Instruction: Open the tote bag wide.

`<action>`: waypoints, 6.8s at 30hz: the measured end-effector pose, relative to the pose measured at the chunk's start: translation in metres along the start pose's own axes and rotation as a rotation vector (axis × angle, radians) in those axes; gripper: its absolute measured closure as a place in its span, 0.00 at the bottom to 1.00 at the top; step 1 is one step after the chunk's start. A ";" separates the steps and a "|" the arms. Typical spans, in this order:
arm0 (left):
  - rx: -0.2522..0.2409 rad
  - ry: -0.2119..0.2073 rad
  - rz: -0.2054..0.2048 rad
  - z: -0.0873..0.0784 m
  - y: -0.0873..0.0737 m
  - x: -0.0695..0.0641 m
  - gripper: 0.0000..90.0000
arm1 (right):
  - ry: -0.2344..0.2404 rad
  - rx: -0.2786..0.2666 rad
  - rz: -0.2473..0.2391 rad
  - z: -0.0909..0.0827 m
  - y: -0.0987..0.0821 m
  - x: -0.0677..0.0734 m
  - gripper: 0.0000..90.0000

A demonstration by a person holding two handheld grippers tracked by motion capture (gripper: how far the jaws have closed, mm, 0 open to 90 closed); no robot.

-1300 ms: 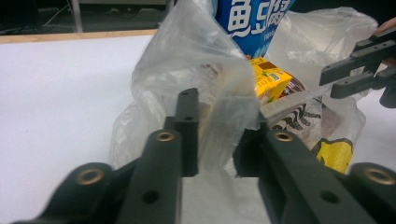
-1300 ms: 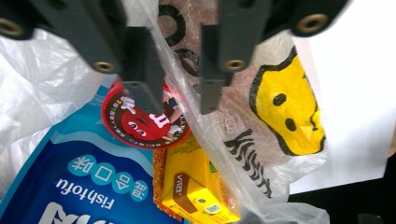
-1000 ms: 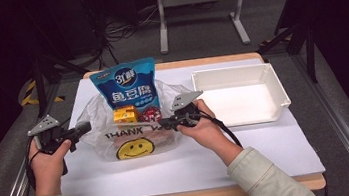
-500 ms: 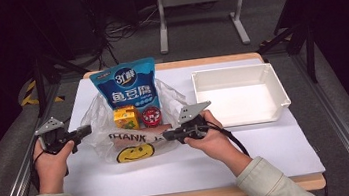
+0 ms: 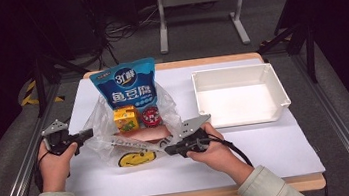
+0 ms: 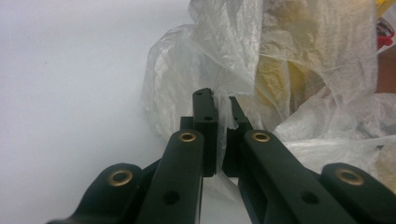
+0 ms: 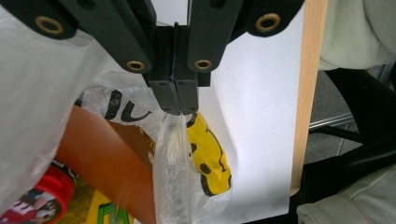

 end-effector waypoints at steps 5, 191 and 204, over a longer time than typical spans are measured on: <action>0.040 0.014 0.012 0.002 -0.012 0.001 0.98 | 0.013 0.010 0.016 0.005 -0.011 0.002 1.00; 0.031 0.080 0.078 0.026 -0.022 -0.017 1.00 | -0.599 0.131 0.047 -0.007 -0.002 -0.088 0.99; 0.075 0.111 0.082 0.029 -0.025 -0.015 0.96 | -0.571 0.163 0.065 0.008 -0.021 -0.086 0.97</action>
Point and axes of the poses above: each handheld gripper's, and its own axes: z roughly forward along the jaws, y roughly out of its top, x roughly to its left, the point moved 5 cm from there along z, roughly forward along the jaws, and after that the axes turned 11 degrees about y, right-handed, at the moved point
